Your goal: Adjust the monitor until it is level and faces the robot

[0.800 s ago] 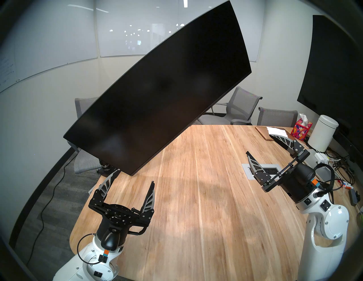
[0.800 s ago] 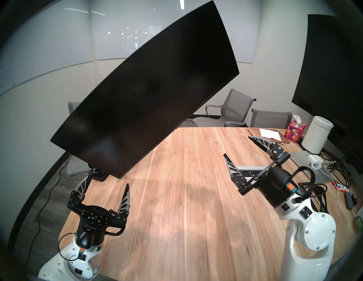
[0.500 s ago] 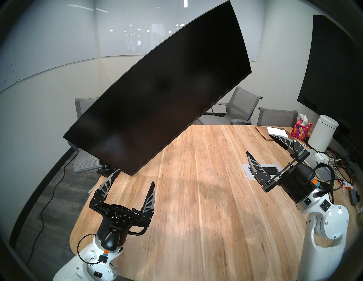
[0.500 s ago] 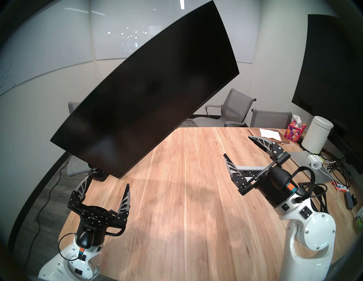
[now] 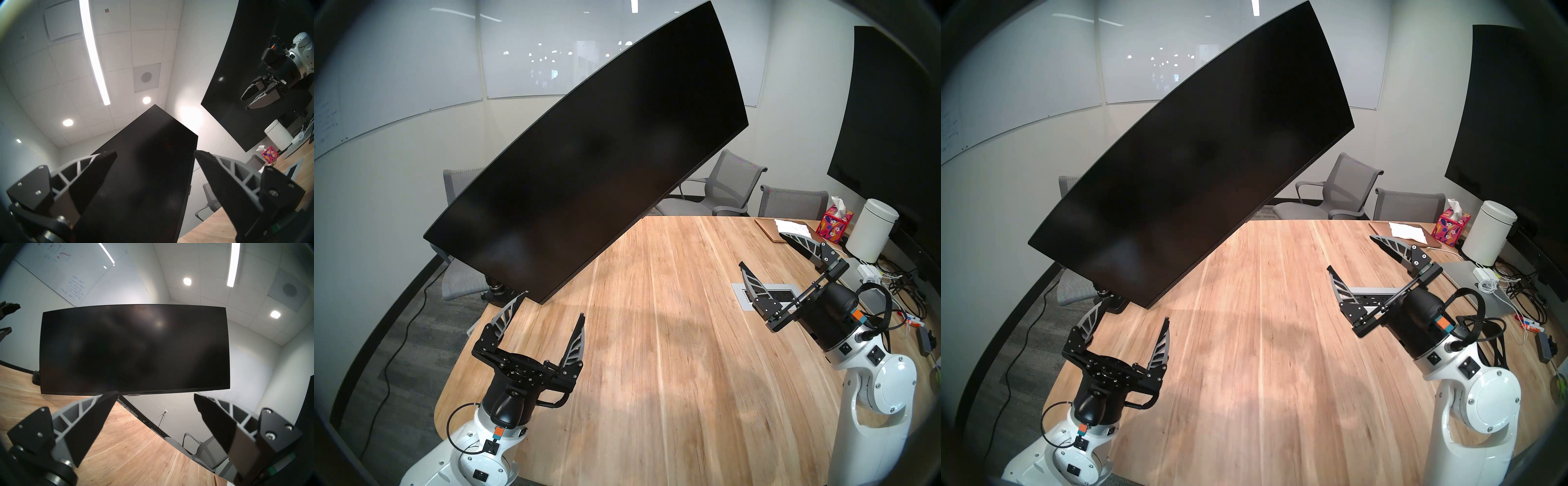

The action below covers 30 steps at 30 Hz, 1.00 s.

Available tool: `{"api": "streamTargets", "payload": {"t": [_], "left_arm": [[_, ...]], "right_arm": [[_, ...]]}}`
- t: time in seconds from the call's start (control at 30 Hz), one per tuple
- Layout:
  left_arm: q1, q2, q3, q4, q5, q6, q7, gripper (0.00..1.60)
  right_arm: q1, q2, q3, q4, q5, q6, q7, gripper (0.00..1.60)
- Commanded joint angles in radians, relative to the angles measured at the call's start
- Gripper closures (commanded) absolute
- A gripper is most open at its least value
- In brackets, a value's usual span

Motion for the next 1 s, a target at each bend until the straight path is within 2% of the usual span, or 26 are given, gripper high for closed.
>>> {"api": "streamTargets", "payload": {"t": [0.0, 0.27, 0.43, 0.47, 0.5, 0.57, 0.77, 0.97], "left_arm": [[0.016, -0.004, 0.005, -0.044, -0.042, 0.024, 0.0, 0.0], [0.027, -0.007, 0.009, -0.063, -0.078, 0.056, -0.012, 0.0], [0.032, -0.024, 0.008, -0.068, -0.062, 0.074, -0.005, 0.0], [0.001, -0.05, 0.033, -0.03, -0.042, 0.07, -0.005, 0.0], [-0.063, -0.093, 0.089, 0.044, -0.026, 0.072, -0.018, 0.0], [-0.081, -0.111, 0.114, 0.049, -0.018, 0.094, -0.038, 0.0], [-0.108, -0.142, 0.142, 0.052, 0.01, 0.107, -0.031, 0.0], [-0.121, -0.159, 0.162, 0.071, -0.008, 0.104, -0.024, 0.0]], "right_arm": [[0.002, 0.002, 0.0, -0.014, 0.003, -0.001, 0.002, 0.0], [0.002, 0.001, 0.0, -0.014, 0.003, -0.001, 0.002, 0.0], [0.002, 0.001, 0.0, -0.014, 0.003, -0.001, 0.002, 0.0], [0.002, 0.001, 0.0, -0.014, 0.003, -0.001, 0.002, 0.0], [0.002, 0.001, 0.0, -0.013, 0.003, -0.001, 0.002, 0.0], [0.002, 0.001, 0.0, -0.013, 0.002, -0.002, 0.001, 0.0], [0.002, 0.001, 0.0, -0.013, 0.002, -0.001, 0.002, 0.0], [0.002, 0.001, 0.0, -0.014, 0.003, -0.001, 0.002, 0.0]]}}
